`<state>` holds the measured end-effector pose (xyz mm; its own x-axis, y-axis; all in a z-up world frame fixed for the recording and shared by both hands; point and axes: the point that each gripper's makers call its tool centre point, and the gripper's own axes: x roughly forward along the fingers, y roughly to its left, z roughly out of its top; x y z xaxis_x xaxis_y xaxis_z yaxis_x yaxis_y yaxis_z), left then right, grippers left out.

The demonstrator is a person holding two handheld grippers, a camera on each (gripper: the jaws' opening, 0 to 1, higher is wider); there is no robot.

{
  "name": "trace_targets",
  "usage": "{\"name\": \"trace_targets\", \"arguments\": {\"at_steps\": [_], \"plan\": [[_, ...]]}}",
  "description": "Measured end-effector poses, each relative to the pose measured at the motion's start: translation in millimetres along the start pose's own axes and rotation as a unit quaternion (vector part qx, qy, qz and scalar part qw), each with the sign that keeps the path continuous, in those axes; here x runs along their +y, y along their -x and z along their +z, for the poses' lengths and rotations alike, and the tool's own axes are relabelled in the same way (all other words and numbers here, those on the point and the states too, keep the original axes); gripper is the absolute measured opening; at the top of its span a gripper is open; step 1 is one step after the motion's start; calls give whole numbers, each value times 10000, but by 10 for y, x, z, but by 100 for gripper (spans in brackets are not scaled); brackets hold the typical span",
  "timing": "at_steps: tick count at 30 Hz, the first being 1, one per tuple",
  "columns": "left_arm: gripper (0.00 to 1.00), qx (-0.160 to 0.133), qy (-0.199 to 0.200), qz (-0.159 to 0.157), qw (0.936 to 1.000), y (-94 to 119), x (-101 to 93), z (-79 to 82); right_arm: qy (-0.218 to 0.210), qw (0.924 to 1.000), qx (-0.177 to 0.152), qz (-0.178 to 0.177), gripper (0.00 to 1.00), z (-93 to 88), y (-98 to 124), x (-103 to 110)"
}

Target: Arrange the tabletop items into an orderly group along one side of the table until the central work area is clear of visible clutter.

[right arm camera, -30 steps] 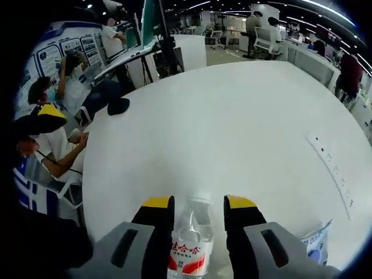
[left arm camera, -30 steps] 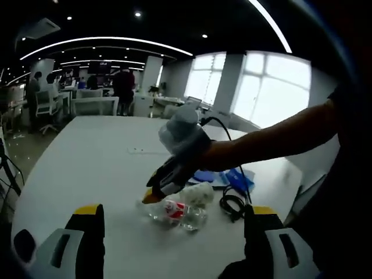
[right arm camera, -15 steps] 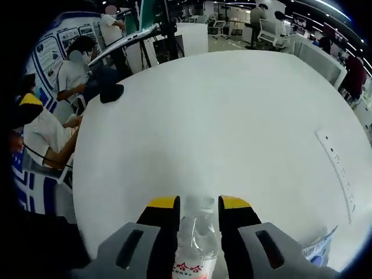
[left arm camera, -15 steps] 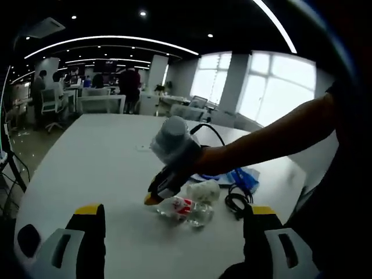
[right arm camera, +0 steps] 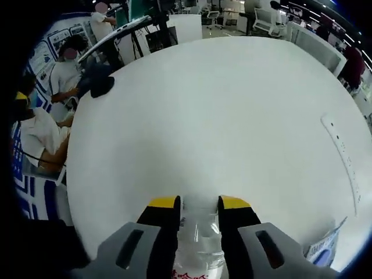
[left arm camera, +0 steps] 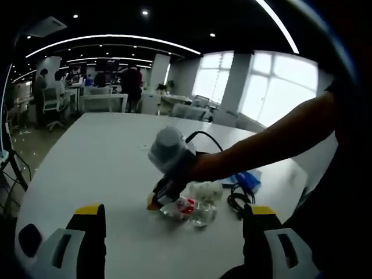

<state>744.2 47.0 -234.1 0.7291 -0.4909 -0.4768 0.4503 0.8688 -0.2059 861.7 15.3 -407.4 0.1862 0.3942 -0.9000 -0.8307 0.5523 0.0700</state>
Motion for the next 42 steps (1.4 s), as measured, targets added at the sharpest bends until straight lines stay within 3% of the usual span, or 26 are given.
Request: {"name": "trace_targets", "arguments": {"at_steps": [10, 12, 19, 32, 42], "plan": [[97, -107, 119, 157, 9997, 85, 34, -24, 44, 9999, 94, -92, 20, -26, 2, 50], [97, -112, 154, 177, 9997, 104, 43, -45, 357, 9993, 64, -128, 20, -23, 12, 66], [97, -87, 160, 209, 9996, 158, 58, -100, 507, 9985, 23, -195, 19, 4, 51, 107], [96, -47, 60, 31, 10000, 136, -65, -114, 539, 9976, -371, -237, 18, 28, 366, 172], [96, -47, -43, -110, 9999, 66, -179, -89, 341, 9939, -1021, -234, 18, 86, 791, 199]]}}
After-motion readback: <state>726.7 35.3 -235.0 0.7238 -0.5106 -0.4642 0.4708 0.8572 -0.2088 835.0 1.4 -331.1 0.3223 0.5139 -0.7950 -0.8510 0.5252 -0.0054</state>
